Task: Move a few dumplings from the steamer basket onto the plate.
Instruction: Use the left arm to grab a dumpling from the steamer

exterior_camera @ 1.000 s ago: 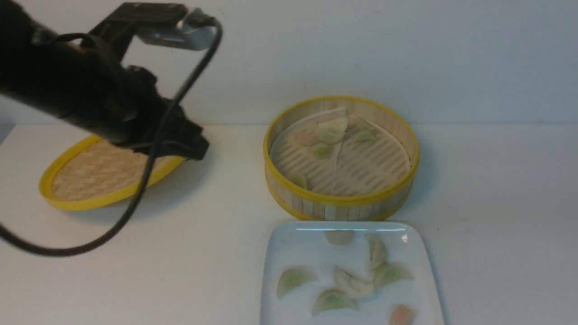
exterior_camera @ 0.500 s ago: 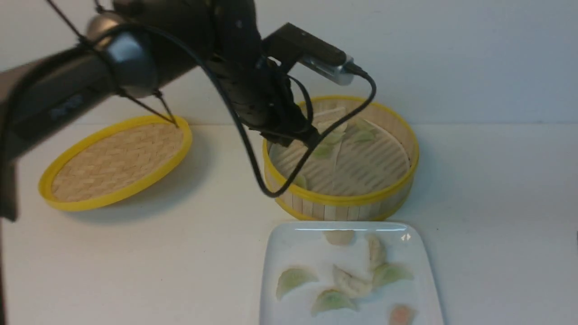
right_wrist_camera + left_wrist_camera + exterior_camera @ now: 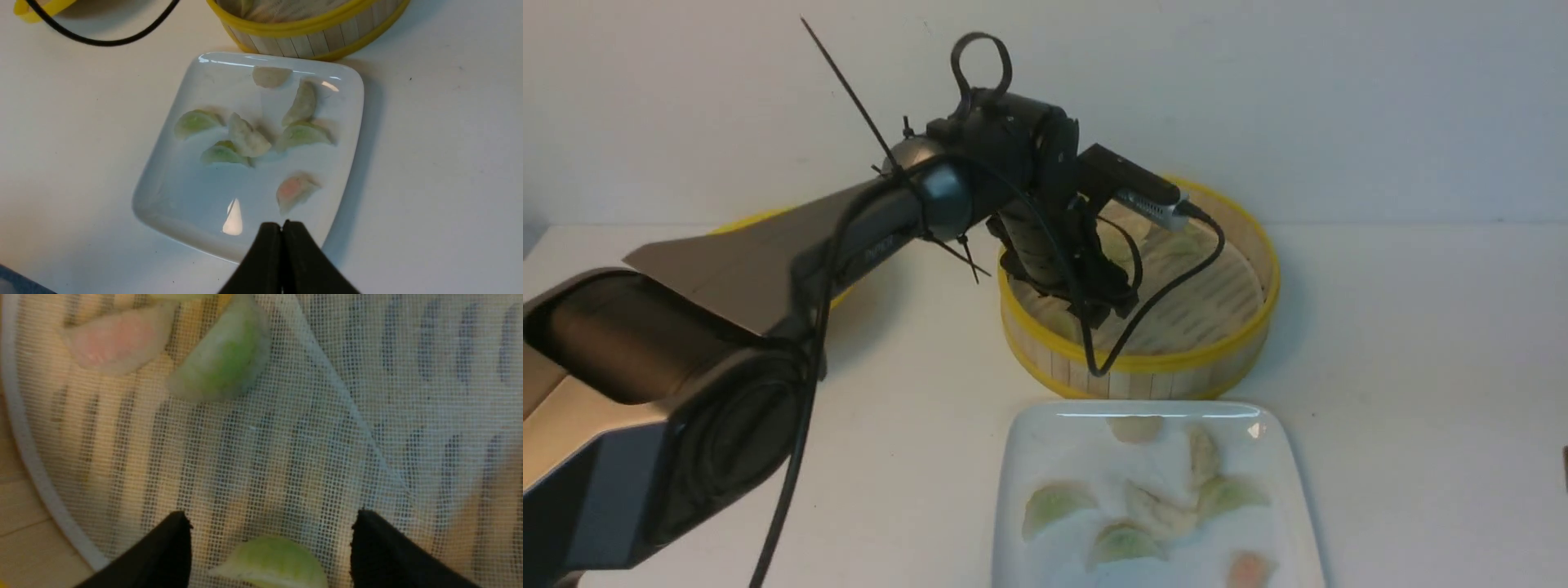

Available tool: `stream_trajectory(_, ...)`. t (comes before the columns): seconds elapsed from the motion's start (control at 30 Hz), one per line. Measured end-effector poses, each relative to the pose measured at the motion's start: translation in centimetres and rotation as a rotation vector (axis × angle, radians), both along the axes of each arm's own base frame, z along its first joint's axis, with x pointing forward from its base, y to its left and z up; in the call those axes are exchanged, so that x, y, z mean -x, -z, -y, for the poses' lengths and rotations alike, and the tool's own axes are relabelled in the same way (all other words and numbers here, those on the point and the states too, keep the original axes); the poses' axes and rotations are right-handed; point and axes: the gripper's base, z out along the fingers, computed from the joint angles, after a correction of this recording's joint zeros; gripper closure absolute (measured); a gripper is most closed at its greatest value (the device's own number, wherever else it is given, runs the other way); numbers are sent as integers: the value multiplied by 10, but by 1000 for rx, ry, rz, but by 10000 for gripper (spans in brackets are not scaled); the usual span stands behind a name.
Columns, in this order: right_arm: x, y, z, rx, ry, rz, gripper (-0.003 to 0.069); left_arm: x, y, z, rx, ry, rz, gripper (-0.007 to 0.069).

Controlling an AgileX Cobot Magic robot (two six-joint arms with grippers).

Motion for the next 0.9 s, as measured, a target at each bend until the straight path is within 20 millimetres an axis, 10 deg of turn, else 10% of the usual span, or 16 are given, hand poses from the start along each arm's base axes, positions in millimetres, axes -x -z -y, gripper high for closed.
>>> stream_trajectory(0.7, 0, 0, 0, -3, -2, -3, 673, 1, 9, -1, -33, -11, -44, 309)
stream_trajectory(0.9, 0, 0, 0, -3, -2, -3, 673, 2, -42, -1, 4, -9, 26, 309)
